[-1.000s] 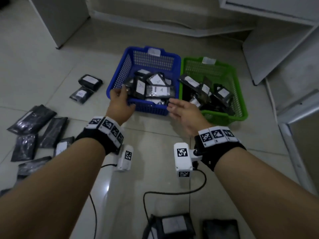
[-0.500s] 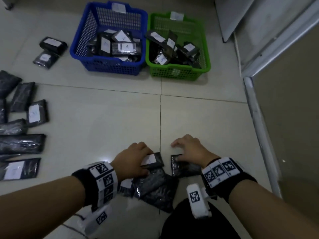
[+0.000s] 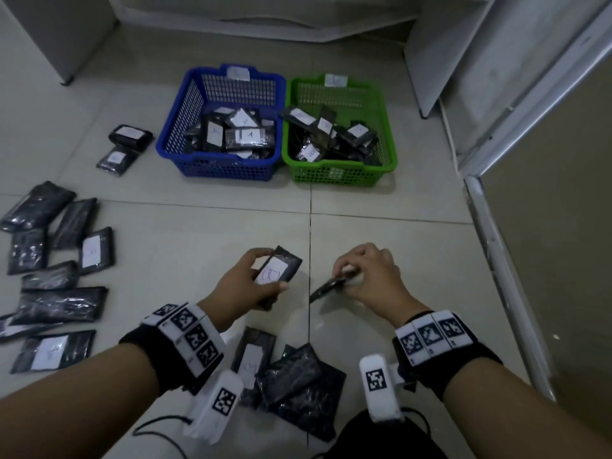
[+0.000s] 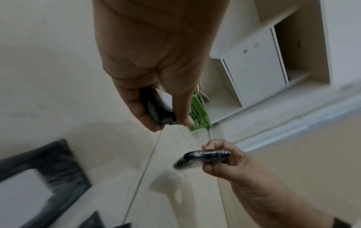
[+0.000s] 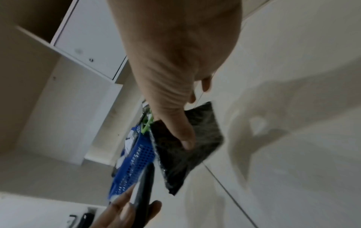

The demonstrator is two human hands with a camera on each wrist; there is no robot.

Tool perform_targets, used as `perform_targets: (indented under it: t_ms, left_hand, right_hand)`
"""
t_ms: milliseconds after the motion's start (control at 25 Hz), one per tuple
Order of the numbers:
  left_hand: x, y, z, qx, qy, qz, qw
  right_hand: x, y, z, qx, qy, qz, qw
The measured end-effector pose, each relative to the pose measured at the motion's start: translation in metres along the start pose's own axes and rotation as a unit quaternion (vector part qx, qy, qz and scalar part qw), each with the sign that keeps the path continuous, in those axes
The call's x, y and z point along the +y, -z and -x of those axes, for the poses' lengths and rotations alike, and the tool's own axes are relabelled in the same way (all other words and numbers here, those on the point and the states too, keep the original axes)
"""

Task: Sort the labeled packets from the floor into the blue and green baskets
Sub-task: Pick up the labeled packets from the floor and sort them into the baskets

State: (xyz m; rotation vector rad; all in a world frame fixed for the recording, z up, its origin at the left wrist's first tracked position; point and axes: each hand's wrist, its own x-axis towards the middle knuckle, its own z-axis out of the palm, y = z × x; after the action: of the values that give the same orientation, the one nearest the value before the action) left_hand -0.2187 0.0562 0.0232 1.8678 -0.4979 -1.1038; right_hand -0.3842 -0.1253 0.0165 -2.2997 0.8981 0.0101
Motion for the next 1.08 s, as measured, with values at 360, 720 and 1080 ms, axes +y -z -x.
perform_targets:
  t_ms: [360,720,1080]
  left_hand:
    - [0.054,-0.002,-0.007,-0.054,0.046,0.205,0.976]
    - [0.054,0.003,-0.008,0.023,-0.094,0.161,0.982]
    - [0.052,0.033,-0.016,0.065,-0.086,0.202,0.973]
  right_hand:
    - [-0.048,0.009,0.001,0.069,0.084,-0.376,0.92]
    - [-0.055,0.01,0.002,-0.042,-0.015,-0.542,0.84]
    - [-0.067,0.012,-0.039,0.004,-0.08,-0.565,0.821]
